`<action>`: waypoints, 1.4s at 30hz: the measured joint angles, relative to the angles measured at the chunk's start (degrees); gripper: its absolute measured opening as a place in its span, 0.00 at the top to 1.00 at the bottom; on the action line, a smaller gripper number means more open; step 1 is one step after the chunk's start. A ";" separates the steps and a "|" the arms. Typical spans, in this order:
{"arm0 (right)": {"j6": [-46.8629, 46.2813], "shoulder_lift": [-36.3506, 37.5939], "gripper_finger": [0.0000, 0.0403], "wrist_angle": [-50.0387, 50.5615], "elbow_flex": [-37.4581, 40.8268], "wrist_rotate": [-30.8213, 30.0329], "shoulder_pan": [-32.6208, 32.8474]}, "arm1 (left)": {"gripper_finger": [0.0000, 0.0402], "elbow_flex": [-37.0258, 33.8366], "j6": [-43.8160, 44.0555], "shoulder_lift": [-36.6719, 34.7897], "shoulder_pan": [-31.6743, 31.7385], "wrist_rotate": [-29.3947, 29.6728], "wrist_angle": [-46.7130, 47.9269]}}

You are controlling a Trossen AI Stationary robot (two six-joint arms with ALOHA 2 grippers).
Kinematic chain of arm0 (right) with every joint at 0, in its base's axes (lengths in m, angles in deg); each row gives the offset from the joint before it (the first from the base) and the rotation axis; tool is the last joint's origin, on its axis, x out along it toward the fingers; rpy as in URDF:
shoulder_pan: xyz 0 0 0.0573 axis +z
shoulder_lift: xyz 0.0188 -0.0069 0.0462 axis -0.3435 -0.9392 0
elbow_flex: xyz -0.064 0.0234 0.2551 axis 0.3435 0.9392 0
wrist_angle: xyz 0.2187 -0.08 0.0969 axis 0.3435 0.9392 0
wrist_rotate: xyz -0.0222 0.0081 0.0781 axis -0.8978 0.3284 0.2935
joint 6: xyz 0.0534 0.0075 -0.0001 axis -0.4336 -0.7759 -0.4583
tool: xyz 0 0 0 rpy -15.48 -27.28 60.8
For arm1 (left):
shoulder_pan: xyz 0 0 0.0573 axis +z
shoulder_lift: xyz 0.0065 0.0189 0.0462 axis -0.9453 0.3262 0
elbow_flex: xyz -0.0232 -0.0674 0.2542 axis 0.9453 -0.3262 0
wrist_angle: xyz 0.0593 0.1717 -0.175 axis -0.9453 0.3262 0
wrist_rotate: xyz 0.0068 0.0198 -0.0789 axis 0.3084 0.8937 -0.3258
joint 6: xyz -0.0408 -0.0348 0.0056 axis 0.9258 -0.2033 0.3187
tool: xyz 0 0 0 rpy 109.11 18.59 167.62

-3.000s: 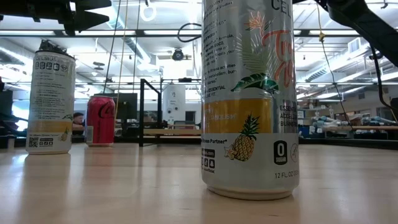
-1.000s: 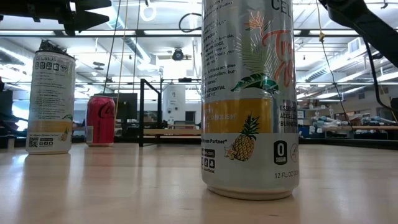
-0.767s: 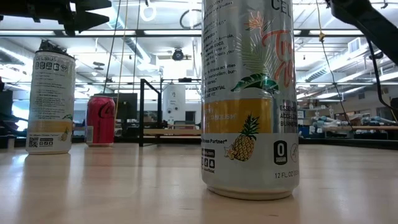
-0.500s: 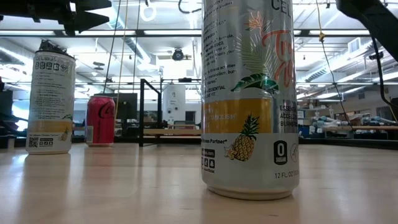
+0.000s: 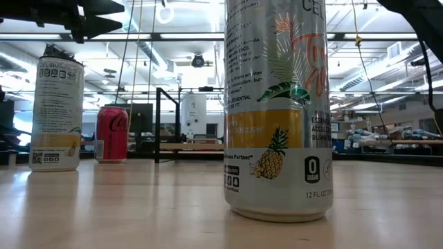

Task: Place canned beverage on shelf
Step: Adjust the light blue soda can on the shelf

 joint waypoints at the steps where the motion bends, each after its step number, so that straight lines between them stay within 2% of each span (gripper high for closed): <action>1: -0.22 0.00 0.14 -0.02 0.53 -0.16 0.64 | 0.21 0.00 0.02 0.00 0.02 0.00 0.62; 9: -4.48 5.78 0.14 -0.05 10.65 -4.93 5.17 | 0.21 -0.02 1.49 0.00 0.02 0.00 1.21; 16: -12.70 15.41 0.14 -1.08 24.61 -12.38 6.24 | 0.21 -0.01 1.55 0.00 0.00 -0.02 1.17; 19: -14.83 19.45 0.14 -6.62 32.30 -12.32 6.19 | 0.21 0.00 1.55 0.00 0.02 -0.02 1.17; 23: -15.32 23.77 0.14 -15.75 41.48 -8.74 5.59 | 0.21 0.00 1.55 0.00 0.00 -0.02 1.16; 29: -15.52 26.07 0.14 -24.40 50.58 -9.49 4.75 | 0.21 -0.02 1.55 0.00 0.02 -0.02 1.13; 37: -13.85 25.99 0.14 -34.33 57.94 -9.06 3.92 | 0.21 0.00 1.55 0.00 0.00 0.00 1.10; 42: -13.41 25.99 0.14 -35.20 58.58 -10.46 3.25 | 0.21 -0.01 1.55 0.00 0.00 -0.01 1.08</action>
